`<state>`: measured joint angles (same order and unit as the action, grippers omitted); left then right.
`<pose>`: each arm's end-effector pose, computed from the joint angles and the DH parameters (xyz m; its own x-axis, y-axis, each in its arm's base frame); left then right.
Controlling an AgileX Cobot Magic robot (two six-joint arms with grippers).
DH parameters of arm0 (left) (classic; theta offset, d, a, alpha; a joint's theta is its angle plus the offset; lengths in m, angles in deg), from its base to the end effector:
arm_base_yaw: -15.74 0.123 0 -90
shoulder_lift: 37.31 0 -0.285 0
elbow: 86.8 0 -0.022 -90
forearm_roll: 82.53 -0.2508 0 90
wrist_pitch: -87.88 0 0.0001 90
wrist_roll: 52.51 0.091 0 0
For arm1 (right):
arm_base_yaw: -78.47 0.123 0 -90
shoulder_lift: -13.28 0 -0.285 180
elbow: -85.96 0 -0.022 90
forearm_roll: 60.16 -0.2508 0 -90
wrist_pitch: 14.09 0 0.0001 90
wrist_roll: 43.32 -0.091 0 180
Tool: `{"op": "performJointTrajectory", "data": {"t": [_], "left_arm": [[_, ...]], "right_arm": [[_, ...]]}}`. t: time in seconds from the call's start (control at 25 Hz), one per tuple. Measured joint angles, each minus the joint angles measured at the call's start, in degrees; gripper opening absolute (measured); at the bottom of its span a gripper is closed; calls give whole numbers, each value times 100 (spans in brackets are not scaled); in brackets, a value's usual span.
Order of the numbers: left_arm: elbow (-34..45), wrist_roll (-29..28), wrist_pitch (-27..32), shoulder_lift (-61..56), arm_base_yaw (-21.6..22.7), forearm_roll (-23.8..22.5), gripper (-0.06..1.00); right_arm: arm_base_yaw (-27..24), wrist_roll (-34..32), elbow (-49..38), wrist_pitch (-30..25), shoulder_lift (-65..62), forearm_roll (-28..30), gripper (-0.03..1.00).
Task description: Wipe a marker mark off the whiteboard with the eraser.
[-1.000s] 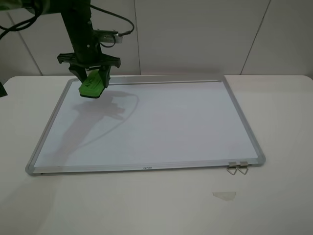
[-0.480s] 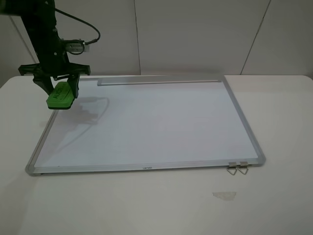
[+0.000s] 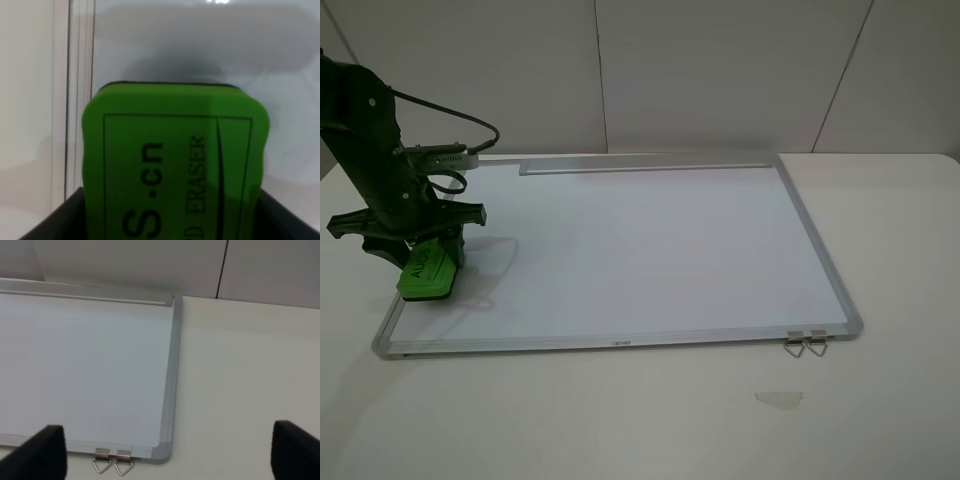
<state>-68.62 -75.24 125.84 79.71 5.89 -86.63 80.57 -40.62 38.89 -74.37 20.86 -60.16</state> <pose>0.3284 -0.0530 0.1242 -0.9773 -0.1687 -0.1280 -0.1702 0.9854 0.0010 -0.0082 -0.0003 0.2852 -0.4190 -0.0625 -0.9058 -0.0564 0.9975 -0.0427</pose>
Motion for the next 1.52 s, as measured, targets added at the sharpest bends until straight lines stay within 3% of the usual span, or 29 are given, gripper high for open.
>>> {"op": "performJointTrajectory", "data": {"t": [0.36, 0.72, 0.96, 1.2, 1.44, 1.52], "left_arm": [[985, 348, -1054, -116, -4, 5, 59], [1061, 358, -1038, -200, -6, 18, 64], [862, 303, -253, -667, -11, 23, 68], [158, 777, 1336, -1428, -11, -7, 68], [33, 1137, 2864, -2216, -11, -39, 68], [95, 1258, 3052, -2461, -11, -39, 68]], "right_arm": [[0, 0, 0, 0, 0, 0, 82], [0, 0, 0, 0, 0, 0, 82], [0, 0, 0, 0, 0, 0, 82], [0, 0, 0, 0, 0, 0, 82], [0, 0, 0, 0, 0, 0, 82], [0, 0, 0, 0, 0, 0, 82]]}}
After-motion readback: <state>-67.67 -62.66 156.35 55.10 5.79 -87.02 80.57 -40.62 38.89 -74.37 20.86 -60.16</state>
